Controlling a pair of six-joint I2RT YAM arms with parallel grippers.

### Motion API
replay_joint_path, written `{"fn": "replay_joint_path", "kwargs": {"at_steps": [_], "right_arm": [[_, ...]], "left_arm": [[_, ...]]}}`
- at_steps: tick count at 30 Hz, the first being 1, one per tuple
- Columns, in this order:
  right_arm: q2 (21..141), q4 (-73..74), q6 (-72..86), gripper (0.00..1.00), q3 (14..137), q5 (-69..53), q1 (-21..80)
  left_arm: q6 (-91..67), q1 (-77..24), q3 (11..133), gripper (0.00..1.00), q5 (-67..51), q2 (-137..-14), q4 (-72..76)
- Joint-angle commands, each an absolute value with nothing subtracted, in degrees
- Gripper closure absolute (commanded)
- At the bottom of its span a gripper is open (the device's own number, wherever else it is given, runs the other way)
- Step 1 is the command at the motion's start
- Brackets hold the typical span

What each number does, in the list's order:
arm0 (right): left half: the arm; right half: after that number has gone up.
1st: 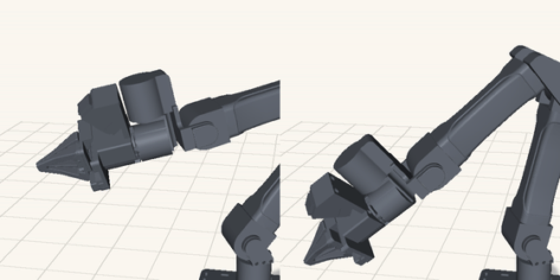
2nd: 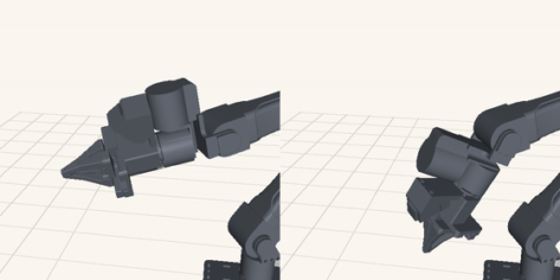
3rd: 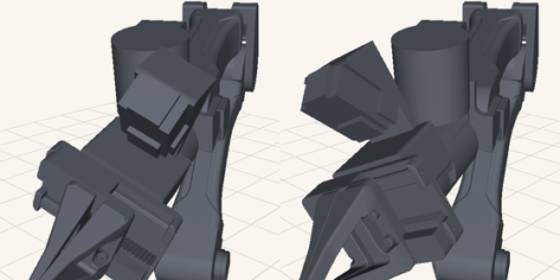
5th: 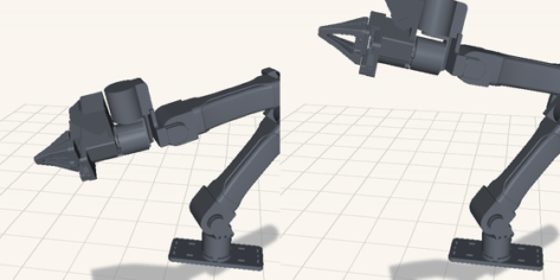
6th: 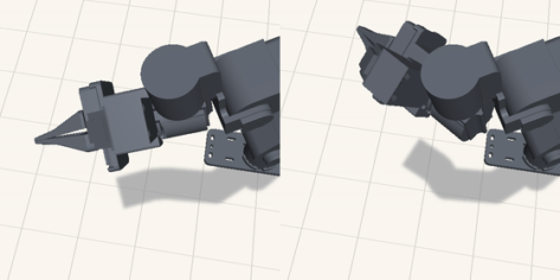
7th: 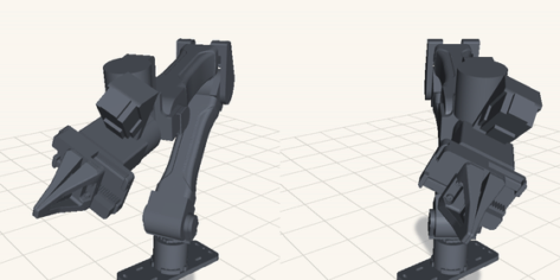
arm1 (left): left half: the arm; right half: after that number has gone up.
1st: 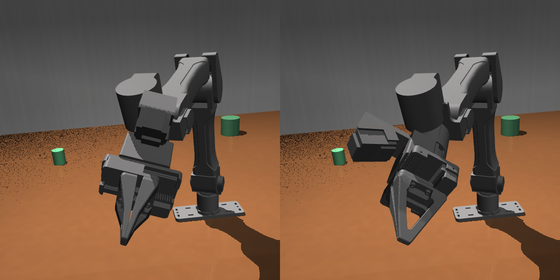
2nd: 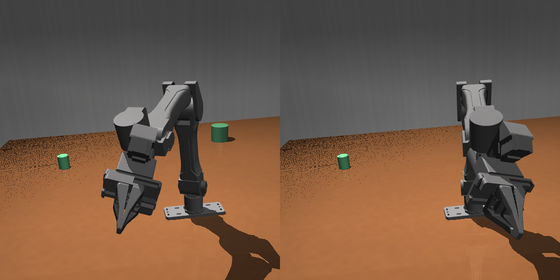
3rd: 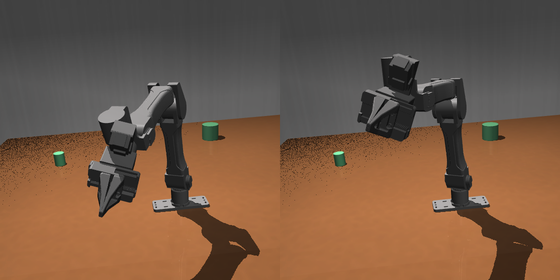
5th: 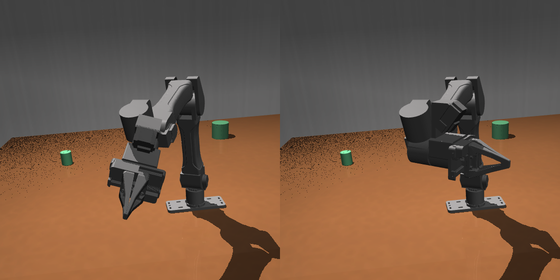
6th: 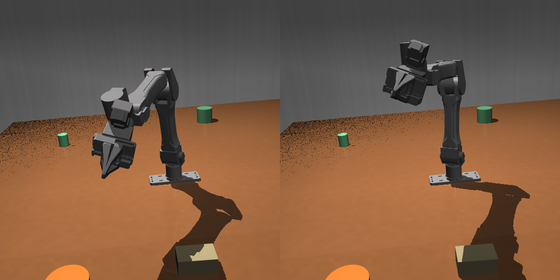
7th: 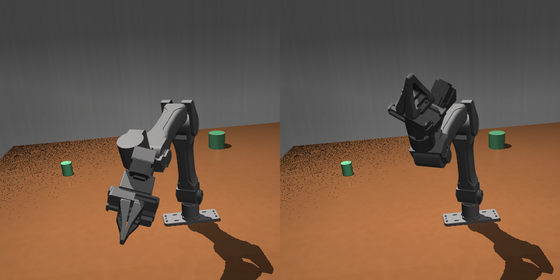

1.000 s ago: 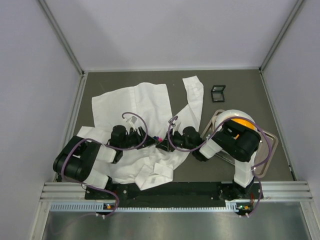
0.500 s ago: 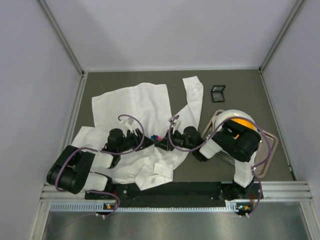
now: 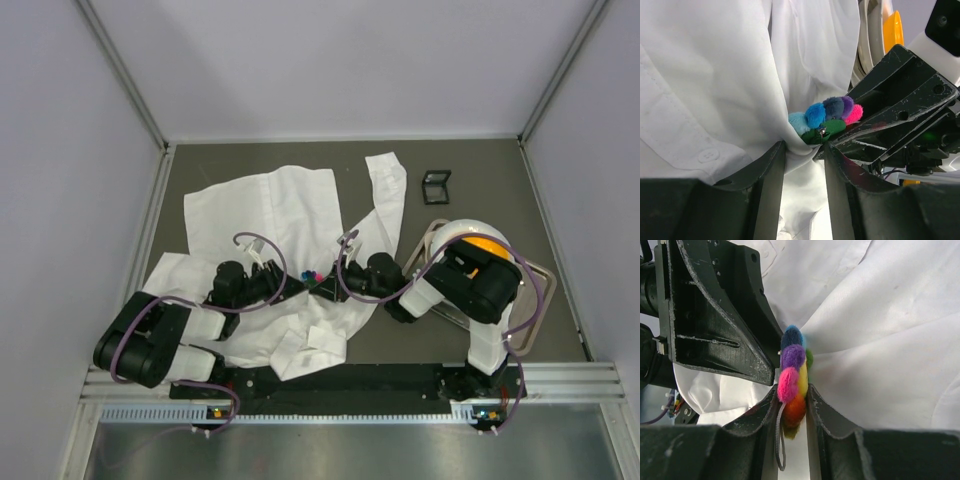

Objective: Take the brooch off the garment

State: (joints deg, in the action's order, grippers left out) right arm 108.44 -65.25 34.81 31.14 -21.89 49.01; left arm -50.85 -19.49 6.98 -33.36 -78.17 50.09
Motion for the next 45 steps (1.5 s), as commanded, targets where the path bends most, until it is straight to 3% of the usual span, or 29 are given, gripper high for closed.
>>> {"fn": "replay_joint_path", "kwargs": {"at_steps": [1, 6, 24, 35, 41, 45], "right_arm": [[108.8, -71.1, 35.0, 1.00, 31.0, -23.7, 49.1], [108.9, -71.4, 35.1, 1.00, 31.0, -24.0, 49.1], [109.5, -72.5, 35.2, 1.00, 31.4, -25.4, 49.1], [109.5, -71.5, 35.2, 1.00, 31.6, -25.0, 49.1], [109.4, -71.5, 35.0, 1.00, 31.6, -25.0, 49.1], [109.2, -71.5, 35.0, 1.00, 31.6, -25.0, 49.1]], "left_arm": [[-52.4, -19.3, 6.7, 0.58, -33.8, -78.7, 56.3], [-53.7, -19.3, 6.8, 0.59, -34.0, -80.5, 59.0], [-55.0, -19.3, 6.9, 0.82, -35.4, -83.1, 62.9], [-54.8, -19.2, 5.7, 0.60, -36.1, -79.8, 62.1], [-54.9, -19.2, 6.4, 0.57, -36.2, -79.7, 61.7], [-55.0, -19.3, 6.7, 0.63, -36.1, -80.8, 62.1]]}}
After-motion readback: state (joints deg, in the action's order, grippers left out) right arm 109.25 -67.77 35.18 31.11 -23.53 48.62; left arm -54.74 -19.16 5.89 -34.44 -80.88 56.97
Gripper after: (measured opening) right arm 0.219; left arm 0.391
